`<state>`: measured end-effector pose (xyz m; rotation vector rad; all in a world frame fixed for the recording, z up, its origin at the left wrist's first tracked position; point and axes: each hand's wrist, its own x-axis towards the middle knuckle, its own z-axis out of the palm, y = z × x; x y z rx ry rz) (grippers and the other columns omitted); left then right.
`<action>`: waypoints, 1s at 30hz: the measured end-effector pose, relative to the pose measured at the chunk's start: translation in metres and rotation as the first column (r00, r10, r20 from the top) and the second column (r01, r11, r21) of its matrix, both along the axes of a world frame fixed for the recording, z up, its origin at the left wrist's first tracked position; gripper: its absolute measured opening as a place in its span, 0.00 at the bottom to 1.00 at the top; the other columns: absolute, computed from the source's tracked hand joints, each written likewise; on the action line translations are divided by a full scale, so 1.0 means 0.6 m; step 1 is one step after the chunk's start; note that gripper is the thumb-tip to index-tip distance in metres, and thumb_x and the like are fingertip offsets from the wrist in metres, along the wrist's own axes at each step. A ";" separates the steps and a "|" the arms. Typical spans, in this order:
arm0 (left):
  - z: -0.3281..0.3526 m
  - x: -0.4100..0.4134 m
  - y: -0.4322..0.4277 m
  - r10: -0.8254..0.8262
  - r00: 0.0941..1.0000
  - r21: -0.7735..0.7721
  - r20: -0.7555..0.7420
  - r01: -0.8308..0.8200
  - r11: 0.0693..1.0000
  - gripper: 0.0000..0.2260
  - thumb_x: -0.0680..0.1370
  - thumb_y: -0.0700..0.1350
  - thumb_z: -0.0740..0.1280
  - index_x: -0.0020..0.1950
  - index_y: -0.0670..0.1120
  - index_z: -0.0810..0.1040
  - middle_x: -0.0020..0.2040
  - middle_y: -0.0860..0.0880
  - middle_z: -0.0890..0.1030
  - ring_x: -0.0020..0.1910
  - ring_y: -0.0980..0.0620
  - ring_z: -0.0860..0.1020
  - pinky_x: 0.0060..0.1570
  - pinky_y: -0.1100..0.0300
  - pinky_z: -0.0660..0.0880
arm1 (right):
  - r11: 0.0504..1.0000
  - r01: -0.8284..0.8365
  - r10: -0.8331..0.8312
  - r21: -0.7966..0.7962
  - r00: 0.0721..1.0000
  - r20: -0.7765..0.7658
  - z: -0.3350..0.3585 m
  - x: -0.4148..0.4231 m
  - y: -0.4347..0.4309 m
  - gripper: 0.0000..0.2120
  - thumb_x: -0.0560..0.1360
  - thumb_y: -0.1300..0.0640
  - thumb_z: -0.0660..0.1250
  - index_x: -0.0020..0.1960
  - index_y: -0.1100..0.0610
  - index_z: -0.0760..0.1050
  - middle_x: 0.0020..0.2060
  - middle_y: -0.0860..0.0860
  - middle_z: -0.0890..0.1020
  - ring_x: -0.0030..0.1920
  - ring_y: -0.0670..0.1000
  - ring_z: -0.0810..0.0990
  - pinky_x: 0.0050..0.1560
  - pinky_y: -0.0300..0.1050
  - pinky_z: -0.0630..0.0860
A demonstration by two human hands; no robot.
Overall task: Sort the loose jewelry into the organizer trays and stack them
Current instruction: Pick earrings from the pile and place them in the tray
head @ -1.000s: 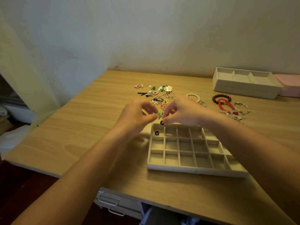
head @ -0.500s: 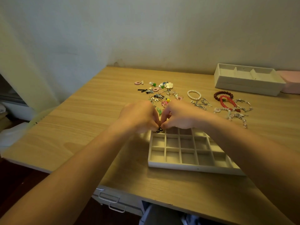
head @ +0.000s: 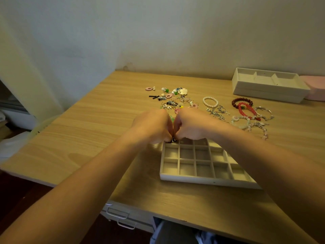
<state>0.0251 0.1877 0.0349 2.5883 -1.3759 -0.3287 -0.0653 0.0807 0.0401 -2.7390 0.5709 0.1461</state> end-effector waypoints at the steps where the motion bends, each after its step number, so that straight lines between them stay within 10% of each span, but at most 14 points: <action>1: 0.000 0.000 -0.002 -0.001 1.000 -0.001 -0.012 0.001 1.000 0.08 0.69 0.44 0.76 0.38 0.58 0.82 0.45 0.53 0.85 0.45 0.50 0.81 0.38 0.60 0.73 | 1.000 0.008 -0.008 -0.004 1.000 -0.006 0.001 0.001 0.002 0.05 0.72 0.62 0.72 0.43 0.53 0.85 0.28 0.49 0.77 0.30 0.50 0.73 0.30 0.38 0.68; 30: -0.003 0.005 -0.005 0.003 0.990 -0.069 -0.143 -0.013 0.998 0.07 0.70 0.38 0.74 0.39 0.51 0.85 0.38 0.47 0.84 0.34 0.52 0.77 0.30 0.61 0.67 | 0.989 0.042 -0.047 -0.143 0.998 -0.031 0.001 0.011 0.021 0.06 0.75 0.67 0.64 0.41 0.59 0.77 0.32 0.53 0.76 0.32 0.51 0.73 0.29 0.42 0.69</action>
